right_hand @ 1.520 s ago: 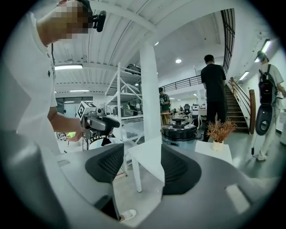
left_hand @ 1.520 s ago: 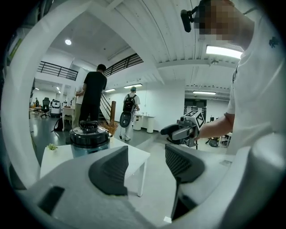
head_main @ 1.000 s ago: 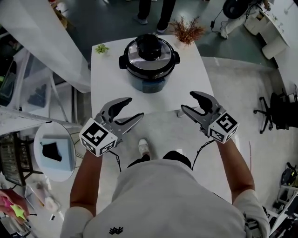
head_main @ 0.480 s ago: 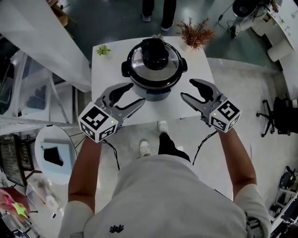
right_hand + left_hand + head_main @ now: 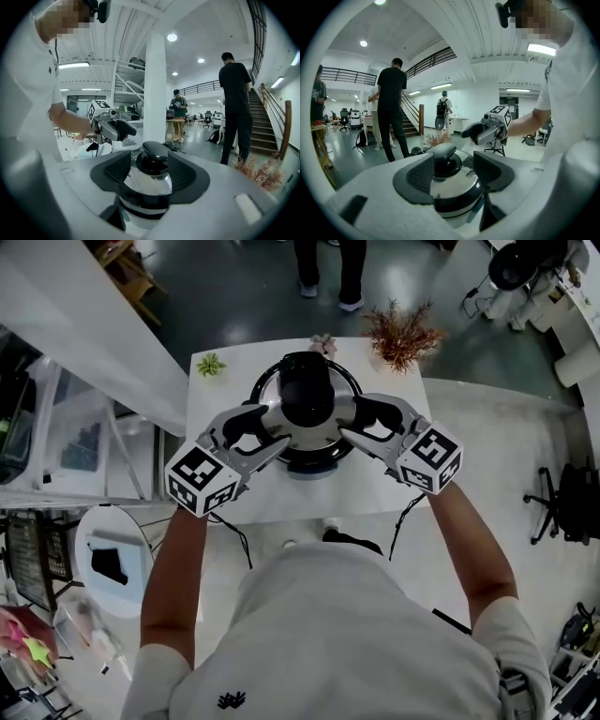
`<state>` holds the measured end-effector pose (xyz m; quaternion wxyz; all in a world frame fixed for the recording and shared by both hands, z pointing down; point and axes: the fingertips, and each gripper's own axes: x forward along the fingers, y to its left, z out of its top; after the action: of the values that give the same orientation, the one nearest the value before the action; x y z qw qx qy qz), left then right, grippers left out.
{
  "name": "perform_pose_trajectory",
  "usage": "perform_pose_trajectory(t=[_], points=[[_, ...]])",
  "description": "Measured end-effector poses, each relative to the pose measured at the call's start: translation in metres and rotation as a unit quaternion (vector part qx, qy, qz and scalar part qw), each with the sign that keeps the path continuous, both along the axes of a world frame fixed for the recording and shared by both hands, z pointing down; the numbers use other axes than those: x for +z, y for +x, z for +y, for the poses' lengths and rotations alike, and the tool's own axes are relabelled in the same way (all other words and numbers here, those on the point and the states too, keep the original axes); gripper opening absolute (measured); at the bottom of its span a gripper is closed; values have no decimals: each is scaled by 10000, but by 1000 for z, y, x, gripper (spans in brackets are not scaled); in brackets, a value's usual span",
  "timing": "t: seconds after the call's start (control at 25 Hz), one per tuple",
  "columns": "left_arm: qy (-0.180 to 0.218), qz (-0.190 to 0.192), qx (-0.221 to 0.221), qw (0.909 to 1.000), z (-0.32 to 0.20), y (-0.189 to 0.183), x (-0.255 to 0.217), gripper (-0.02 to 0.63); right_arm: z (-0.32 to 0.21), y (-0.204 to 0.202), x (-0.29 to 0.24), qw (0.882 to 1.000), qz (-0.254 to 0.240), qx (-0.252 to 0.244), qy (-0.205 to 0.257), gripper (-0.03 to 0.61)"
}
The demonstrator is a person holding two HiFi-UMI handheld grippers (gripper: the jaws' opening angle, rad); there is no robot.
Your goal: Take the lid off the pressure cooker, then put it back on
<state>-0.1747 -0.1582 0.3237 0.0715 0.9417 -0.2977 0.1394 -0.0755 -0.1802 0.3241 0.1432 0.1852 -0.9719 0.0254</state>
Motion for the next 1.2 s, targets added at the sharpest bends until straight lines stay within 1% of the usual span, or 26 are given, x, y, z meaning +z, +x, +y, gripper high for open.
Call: perform_pose_trajectory(t=[0.2,0.44,0.76,1.0,1.2], points=[[-25,-216,70,9997,-26,10,8,272,-27,-12,12,9991,147,-389,-85,278],[-123,-455,211,9987,-48,15,21,295,-45,-29,22,9967,234,-749,-195,299],[-284,-570,620,9960,-63,26,36,310,-52,-48,29,9912,407,-1237,-239,302],[-317,-699,928,9927,-68,36,42,310,-50,-57,34,9844,588,-1632,-275,301],[-416,-702,1123,9903,-70,37,44,310,-49,-61,37,9787,672,-1907,-356,288]])
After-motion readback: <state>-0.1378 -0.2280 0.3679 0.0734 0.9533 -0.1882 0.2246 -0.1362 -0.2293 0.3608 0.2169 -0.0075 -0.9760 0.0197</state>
